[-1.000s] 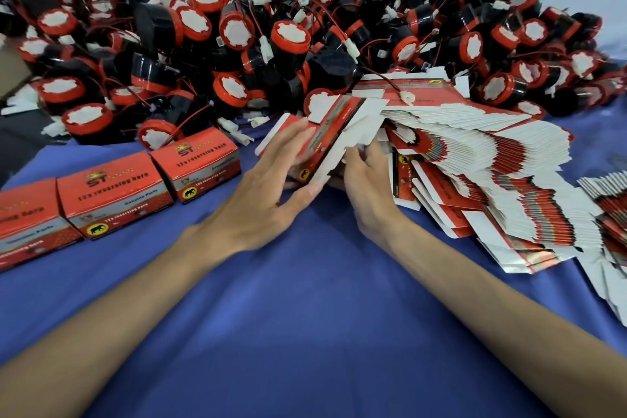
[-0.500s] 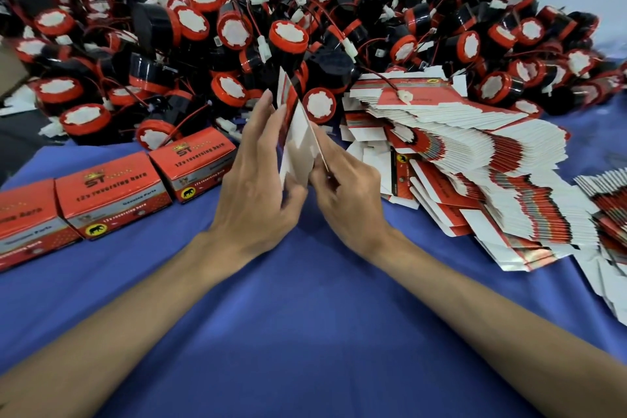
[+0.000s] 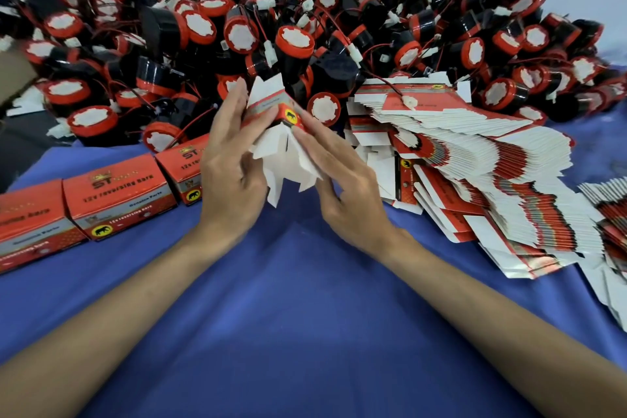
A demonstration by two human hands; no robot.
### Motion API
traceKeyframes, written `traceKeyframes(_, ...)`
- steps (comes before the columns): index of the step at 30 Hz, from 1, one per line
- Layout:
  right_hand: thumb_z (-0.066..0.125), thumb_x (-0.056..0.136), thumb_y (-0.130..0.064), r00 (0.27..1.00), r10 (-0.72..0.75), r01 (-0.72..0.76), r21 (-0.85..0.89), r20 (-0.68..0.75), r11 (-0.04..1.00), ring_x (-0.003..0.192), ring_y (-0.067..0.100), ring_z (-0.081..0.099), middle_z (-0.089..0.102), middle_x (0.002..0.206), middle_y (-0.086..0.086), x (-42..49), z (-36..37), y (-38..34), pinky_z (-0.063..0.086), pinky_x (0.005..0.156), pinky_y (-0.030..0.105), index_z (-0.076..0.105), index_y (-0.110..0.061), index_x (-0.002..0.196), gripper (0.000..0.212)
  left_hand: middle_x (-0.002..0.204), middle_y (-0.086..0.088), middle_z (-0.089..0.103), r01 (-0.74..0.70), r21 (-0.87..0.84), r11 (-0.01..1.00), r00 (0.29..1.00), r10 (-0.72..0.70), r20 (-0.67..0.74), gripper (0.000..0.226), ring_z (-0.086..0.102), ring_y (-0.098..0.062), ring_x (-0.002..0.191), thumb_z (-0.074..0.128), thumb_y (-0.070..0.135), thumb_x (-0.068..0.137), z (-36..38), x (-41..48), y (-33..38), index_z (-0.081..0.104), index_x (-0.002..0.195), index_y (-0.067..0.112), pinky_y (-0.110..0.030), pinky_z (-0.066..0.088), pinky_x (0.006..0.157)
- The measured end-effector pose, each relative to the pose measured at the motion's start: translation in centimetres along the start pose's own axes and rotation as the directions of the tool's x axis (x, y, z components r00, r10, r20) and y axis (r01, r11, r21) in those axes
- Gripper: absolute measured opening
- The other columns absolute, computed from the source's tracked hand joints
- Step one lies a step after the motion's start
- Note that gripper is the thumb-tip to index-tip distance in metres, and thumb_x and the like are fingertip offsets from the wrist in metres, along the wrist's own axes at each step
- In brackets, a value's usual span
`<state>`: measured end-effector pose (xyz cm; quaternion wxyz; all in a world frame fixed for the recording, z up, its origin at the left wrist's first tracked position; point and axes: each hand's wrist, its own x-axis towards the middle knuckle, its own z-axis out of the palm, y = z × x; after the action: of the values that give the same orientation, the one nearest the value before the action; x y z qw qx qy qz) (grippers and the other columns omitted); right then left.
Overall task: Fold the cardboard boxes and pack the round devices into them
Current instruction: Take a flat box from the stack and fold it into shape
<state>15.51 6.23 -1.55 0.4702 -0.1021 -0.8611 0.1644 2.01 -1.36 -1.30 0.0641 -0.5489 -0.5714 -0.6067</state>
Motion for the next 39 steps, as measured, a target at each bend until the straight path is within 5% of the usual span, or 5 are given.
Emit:
traceKeyframes(13, 0.073, 0.07, -0.032, 0.81, -0.124, 0.408, -0.398, 0.574, 0.822, 0.146, 0.026, 0.021, 0.025, 0.156, 0.013, 2.0, -3.5, -0.4, 0.013, 0.111, 0.064, 0.027, -0.017, 0.151, 0.095, 0.141, -0.008, 0.05, 0.181, -0.267, 0.947, 0.962, -0.114, 0.249, 0.057, 0.051, -0.014, 0.129, 0.047, -0.02, 0.079, -0.6, -0.3, -0.1, 0.06, 0.116, 0.022, -0.036, 0.047, 0.103)
traceKeyframes(21, 0.083, 0.073, -0.025, 0.984, 0.11, -0.124, 0.097, 0.139, 0.988, 0.116, 0.013, 0.052, 0.052, 0.128, 0.0, 3.5, -4.0, -2.2, 0.046, 0.097, 0.031, 0.048, -0.004, 0.13, 0.07, 0.137, -0.014, 0.046, 0.161, -0.547, 0.822, 0.98, -0.067, 0.187, 0.089, 0.055, -0.028, 0.118, 0.057, 0.076, 0.075, -0.8, -0.4, 0.4, 0.029, 0.135, 0.018, -0.039, 0.053, 0.084)
traceKeyframes(25, 0.08, 0.072, -0.024, 0.932, 0.359, -0.341, 0.443, 0.044, 0.829, 0.106, 0.002, 0.058, 0.056, 0.117, -0.01, 3.4, -3.4, -3.4, 0.048, 0.084, 0.018, 0.043, -0.012, 0.131, 0.071, 0.144, -0.022, 0.034, -0.002, -0.383, 0.924, 0.963, 0.105, 0.247, 0.105, 0.038, -0.04, 0.133, 0.058, 0.074, 0.077, 0.1, -0.8, 0.2, 0.012, 0.143, 0.007, -0.058, 0.037, 0.105)
traceKeyframes(31, 0.063, 0.08, -0.043, 0.898, 0.384, -0.438, 0.535, 0.216, 0.722, 0.115, 0.015, 0.058, 0.058, 0.119, -0.016, 2.6, -2.3, -3.8, 0.048, 0.098, 0.045, 0.04, -0.027, 0.133, 0.06, 0.125, -0.015, 0.048, 0.083, -0.417, 0.905, 0.972, 0.02, 0.236, 0.093, 0.055, -0.004, 0.113, 0.057, 0.066, 0.083, 0.1, -1.0, 0.8, 0.022, 0.137, -0.002, -0.02, 0.047, 0.089)
traceKeyframes(39, 0.05, 0.09, -0.038, 0.87, 0.413, -0.469, 0.708, 0.269, 0.528, 0.139, 0.017, 0.037, 0.036, 0.151, -0.002, 1.3, -2.1, -1.4, 0.036, 0.112, 0.043, 0.034, -0.037, 0.14, 0.053, 0.104, 0.012, 0.073, 0.476, -0.762, 0.438, 0.878, -0.279, 0.388, 0.035, 0.068, -0.005, 0.098, 0.054, 0.055, 0.084, -0.1, -0.9, 2.2, 0.075, 0.103, 0.034, -0.023, 0.055, 0.081)
